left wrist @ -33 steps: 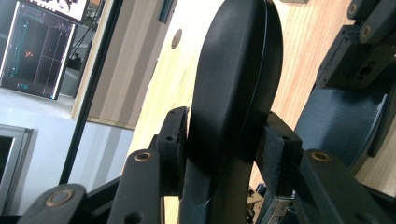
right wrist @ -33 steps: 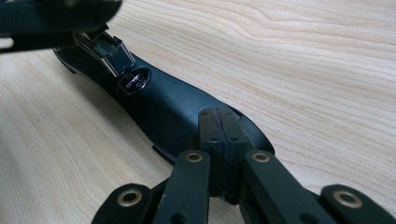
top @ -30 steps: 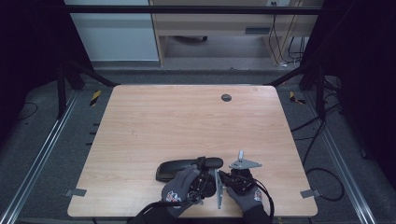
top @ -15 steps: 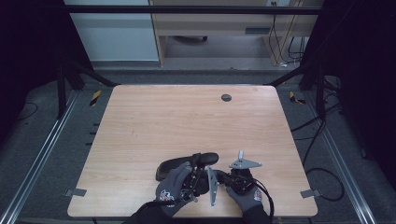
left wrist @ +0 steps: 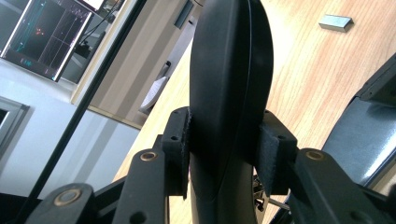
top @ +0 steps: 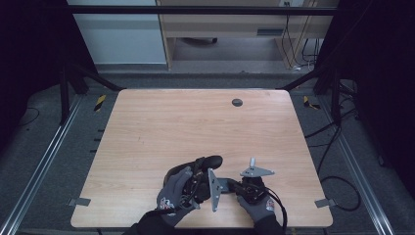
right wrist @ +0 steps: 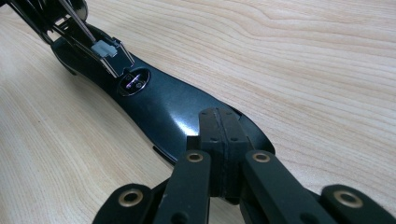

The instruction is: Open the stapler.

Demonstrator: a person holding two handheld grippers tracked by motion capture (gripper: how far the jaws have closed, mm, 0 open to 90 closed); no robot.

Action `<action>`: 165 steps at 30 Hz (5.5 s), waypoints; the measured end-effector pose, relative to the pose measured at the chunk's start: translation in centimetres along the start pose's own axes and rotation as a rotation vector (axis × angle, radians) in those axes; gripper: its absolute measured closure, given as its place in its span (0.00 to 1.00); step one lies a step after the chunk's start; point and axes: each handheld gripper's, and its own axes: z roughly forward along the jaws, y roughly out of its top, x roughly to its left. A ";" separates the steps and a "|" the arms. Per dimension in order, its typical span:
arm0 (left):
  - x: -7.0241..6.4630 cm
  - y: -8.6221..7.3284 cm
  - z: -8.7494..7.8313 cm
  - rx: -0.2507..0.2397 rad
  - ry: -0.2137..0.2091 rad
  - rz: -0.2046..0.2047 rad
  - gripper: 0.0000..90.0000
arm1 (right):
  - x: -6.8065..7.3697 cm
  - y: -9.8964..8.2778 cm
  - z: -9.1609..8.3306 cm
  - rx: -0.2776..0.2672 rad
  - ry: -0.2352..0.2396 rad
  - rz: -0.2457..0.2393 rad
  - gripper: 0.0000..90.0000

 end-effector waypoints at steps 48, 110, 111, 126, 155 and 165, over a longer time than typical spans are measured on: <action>5.1 -2.9 -2.2 -0.069 -0.064 -0.265 0.67 | 0.1 0.0 0.0 0.006 0.004 0.003 1.00; 9.9 -9.0 -4.8 -0.096 -0.063 -0.525 0.63 | 0.2 0.0 0.1 0.005 0.012 0.005 1.00; 9.9 -9.1 -4.8 -0.097 -0.063 -0.526 0.63 | 0.2 0.1 0.1 0.005 0.013 0.004 1.00; 10.7 -10.8 -5.3 -0.099 -0.066 -0.575 0.62 | 0.2 0.0 0.1 0.003 0.010 0.000 1.00; 11.8 -14.7 -5.9 -0.075 -0.068 -0.678 0.57 | 0.2 0.1 0.1 0.003 0.014 0.003 1.00; 11.8 -15.6 -5.8 -0.050 -0.059 -0.691 0.53 | 0.3 0.1 0.2 0.007 0.008 -0.004 1.00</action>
